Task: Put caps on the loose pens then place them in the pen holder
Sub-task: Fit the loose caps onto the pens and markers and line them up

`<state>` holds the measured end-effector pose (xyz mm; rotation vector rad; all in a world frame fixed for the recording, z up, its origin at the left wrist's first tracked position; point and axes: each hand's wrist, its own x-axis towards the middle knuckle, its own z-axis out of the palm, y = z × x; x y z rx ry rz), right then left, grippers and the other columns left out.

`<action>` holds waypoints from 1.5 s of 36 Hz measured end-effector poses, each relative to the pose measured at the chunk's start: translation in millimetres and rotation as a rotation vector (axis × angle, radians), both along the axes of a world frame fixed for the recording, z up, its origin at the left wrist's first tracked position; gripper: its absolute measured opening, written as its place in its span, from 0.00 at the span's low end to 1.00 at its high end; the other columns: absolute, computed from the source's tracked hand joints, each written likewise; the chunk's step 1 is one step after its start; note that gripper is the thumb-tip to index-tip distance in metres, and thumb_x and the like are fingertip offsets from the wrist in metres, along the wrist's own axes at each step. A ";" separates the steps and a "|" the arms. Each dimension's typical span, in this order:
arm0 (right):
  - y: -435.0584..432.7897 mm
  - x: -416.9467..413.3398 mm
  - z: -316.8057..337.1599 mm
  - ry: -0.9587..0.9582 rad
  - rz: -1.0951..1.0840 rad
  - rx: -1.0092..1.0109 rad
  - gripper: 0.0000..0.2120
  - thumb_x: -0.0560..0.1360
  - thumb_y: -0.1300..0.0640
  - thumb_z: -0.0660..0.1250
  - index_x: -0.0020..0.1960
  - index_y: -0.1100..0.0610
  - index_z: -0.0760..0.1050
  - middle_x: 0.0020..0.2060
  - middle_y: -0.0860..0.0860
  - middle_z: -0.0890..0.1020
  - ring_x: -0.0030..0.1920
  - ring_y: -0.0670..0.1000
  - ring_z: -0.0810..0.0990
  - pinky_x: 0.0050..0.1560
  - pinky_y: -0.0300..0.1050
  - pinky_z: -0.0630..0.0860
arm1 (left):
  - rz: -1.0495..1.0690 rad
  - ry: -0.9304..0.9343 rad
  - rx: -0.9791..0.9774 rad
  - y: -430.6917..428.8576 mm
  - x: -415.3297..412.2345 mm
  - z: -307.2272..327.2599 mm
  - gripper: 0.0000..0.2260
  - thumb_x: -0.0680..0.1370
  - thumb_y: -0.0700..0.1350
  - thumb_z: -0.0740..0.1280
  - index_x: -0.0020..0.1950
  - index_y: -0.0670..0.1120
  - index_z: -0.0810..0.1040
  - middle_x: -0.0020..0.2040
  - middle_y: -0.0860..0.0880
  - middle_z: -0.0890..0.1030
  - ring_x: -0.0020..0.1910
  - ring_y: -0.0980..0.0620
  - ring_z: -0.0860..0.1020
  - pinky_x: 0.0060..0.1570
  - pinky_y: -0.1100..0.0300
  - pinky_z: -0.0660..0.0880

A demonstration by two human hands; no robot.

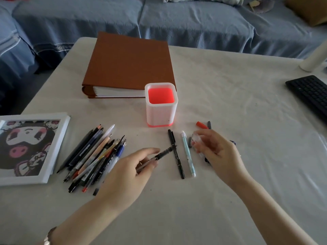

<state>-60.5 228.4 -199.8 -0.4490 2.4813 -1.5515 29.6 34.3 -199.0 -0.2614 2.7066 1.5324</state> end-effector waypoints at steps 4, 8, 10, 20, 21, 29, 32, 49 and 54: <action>6.9 10.3 -3.6 -0.025 0.016 -0.020 0.16 0.75 0.60 0.64 0.49 0.38 0.75 0.36 0.51 0.81 0.36 0.46 0.79 0.44 0.36 0.74 | -0.044 0.028 -0.001 3.1 1.1 1.0 0.13 0.77 0.42 0.63 0.55 0.58 0.75 0.32 0.66 0.76 0.29 0.62 0.73 0.30 0.74 0.65; 15.7 18.6 -13.1 -0.015 0.013 0.107 0.21 0.75 0.59 0.64 0.46 0.29 0.73 0.35 0.57 0.78 0.35 0.54 0.74 0.39 0.40 0.71 | -0.070 -0.020 0.001 6.6 2.9 -2.9 0.10 0.76 0.42 0.64 0.51 0.56 0.77 0.31 0.66 0.76 0.28 0.63 0.72 0.28 0.73 0.64; 20.0 22.8 -15.5 -0.010 0.017 0.120 0.20 0.74 0.58 0.66 0.45 0.29 0.74 0.34 0.52 0.78 0.35 0.49 0.74 0.38 0.33 0.69 | -0.079 -0.049 0.023 9.2 3.1 -3.6 0.09 0.75 0.42 0.65 0.49 0.57 0.78 0.34 0.69 0.77 0.34 0.66 0.76 0.33 0.75 0.67; 35.1 29.7 -15.0 -0.012 0.002 0.194 0.11 0.74 0.58 0.66 0.45 0.40 0.76 0.44 0.40 0.79 0.43 0.38 0.74 0.42 0.25 0.68 | -0.098 -0.036 -0.013 15.9 4.2 -6.5 0.06 0.73 0.51 0.65 0.46 0.63 0.77 0.41 0.67 0.80 0.42 0.64 0.79 0.45 0.64 0.75; 38.0 29.0 -19.0 0.019 -0.003 0.264 0.08 0.74 0.57 0.66 0.47 0.44 0.77 0.45 0.39 0.77 0.45 0.38 0.73 0.44 0.24 0.66 | -0.082 -0.037 -0.019 15.5 4.3 -7.3 0.06 0.72 0.53 0.63 0.47 0.62 0.77 0.42 0.65 0.80 0.42 0.63 0.79 0.45 0.61 0.76; 64.2 28.9 -48.5 0.203 -0.082 0.614 0.08 0.67 0.64 0.73 0.44 0.54 0.82 0.40 0.44 0.79 0.49 0.53 0.75 0.48 0.32 0.63 | -0.081 -0.061 -0.062 12.5 3.0 -10.7 0.08 0.74 0.49 0.66 0.45 0.65 0.75 0.43 0.66 0.79 0.43 0.64 0.78 0.44 0.68 0.75; 76.1 24.5 -51.0 0.224 -0.142 0.648 0.10 0.64 0.62 0.76 0.44 0.55 0.82 0.41 0.48 0.82 0.43 0.54 0.76 0.48 0.41 0.70 | -0.088 -0.081 -0.072 14.8 1.0 -11.2 0.09 0.74 0.48 0.66 0.45 0.65 0.75 0.41 0.63 0.81 0.43 0.63 0.79 0.45 0.67 0.75; 78.1 -3.1 -34.5 -0.015 -0.269 0.903 0.07 0.73 0.52 0.66 0.50 0.52 0.77 0.48 0.51 0.75 0.52 0.53 0.73 0.39 0.42 0.65 | -0.084 -0.062 -0.079 21.6 -2.3 -10.0 0.06 0.74 0.51 0.65 0.44 0.65 0.75 0.42 0.67 0.79 0.41 0.63 0.78 0.43 0.65 0.75; 80.5 -2.8 -32.3 0.043 -0.276 0.899 0.09 0.74 0.53 0.63 0.46 0.57 0.78 0.46 0.52 0.76 0.52 0.55 0.72 0.42 0.45 0.69 | -0.068 -0.065 -0.066 21.3 -2.2 -8.2 0.08 0.74 0.48 0.66 0.45 0.63 0.76 0.42 0.65 0.80 0.41 0.62 0.79 0.46 0.61 0.77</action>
